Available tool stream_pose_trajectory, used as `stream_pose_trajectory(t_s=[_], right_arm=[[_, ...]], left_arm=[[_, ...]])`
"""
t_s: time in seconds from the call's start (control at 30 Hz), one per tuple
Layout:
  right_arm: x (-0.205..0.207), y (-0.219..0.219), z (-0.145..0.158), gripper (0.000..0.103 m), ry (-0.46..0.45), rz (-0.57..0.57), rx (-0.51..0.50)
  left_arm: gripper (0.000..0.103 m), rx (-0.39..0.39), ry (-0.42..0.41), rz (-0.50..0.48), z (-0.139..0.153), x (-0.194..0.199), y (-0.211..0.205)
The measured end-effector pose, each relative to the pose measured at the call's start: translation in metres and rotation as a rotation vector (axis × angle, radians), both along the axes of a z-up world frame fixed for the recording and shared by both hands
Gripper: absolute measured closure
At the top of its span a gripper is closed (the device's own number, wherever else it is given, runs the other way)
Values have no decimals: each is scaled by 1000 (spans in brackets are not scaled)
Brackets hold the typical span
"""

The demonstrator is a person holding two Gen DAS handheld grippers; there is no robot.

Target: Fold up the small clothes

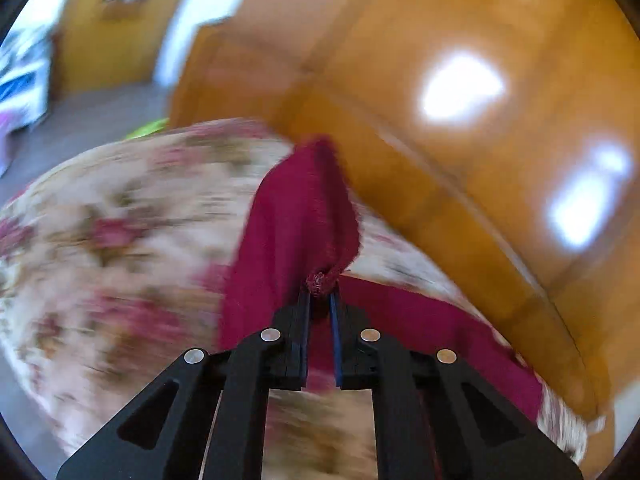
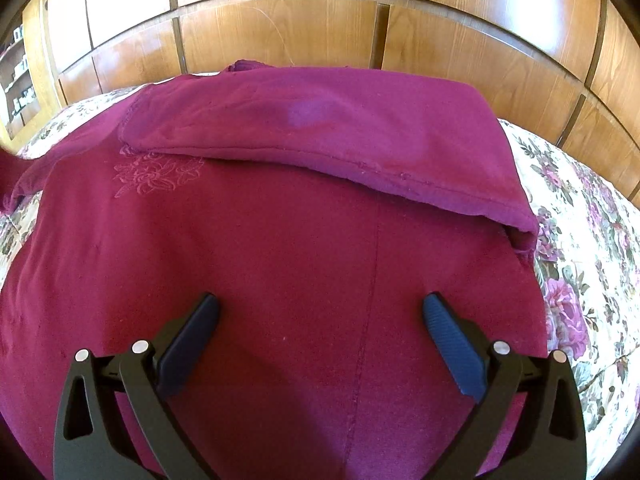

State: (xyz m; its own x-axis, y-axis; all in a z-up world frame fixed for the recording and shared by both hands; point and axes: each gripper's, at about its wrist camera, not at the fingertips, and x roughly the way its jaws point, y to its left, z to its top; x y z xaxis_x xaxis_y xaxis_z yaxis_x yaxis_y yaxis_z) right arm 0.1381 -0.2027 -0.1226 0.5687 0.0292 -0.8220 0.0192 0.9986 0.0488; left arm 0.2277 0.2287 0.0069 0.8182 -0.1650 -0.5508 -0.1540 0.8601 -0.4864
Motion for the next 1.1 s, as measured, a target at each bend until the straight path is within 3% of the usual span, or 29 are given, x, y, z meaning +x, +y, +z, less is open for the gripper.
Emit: stream_pose_trajectory(t_s=[0.13,0.3,0.4,0.43,0.53,0.57,0.67,0.87,0.93,1.0,1.07,1.1], right_arm=[[-2,-4,2,2,2,-1,15],[2,-10,8,2,17,-7,57],[6,-18,21,6,11,-22,181],[8,-18,24,9,10,-19,229],[22,-10,33,16,14,23,415],[28,-3,33,23,23,46,463],[51,30,32,29,67,122,575],[92,109,19,35,154,213,612],[102,133,16,35,165,227,556],[110,151,17,44,161,226,470],[113,159,26,98,159,250,404],[112,157,37,97,138,255,406]], left_arm=[[95,50,-38,-182,5,2,-92],[95,85,60,-344,-32,10,-182],[95,124,129,-414,-56,11,-208],[95,135,140,-415,-60,11,-210],[73,129,130,-422,-64,0,-200],[70,117,123,-413,-64,-9,-194],[70,99,124,-387,-66,-24,-179],[70,54,165,-351,-81,-53,-156],[70,52,170,-348,-85,-60,-154],[70,61,174,-347,-89,-64,-155],[70,70,172,-343,-90,-66,-156],[70,74,171,-342,-90,-66,-156]])
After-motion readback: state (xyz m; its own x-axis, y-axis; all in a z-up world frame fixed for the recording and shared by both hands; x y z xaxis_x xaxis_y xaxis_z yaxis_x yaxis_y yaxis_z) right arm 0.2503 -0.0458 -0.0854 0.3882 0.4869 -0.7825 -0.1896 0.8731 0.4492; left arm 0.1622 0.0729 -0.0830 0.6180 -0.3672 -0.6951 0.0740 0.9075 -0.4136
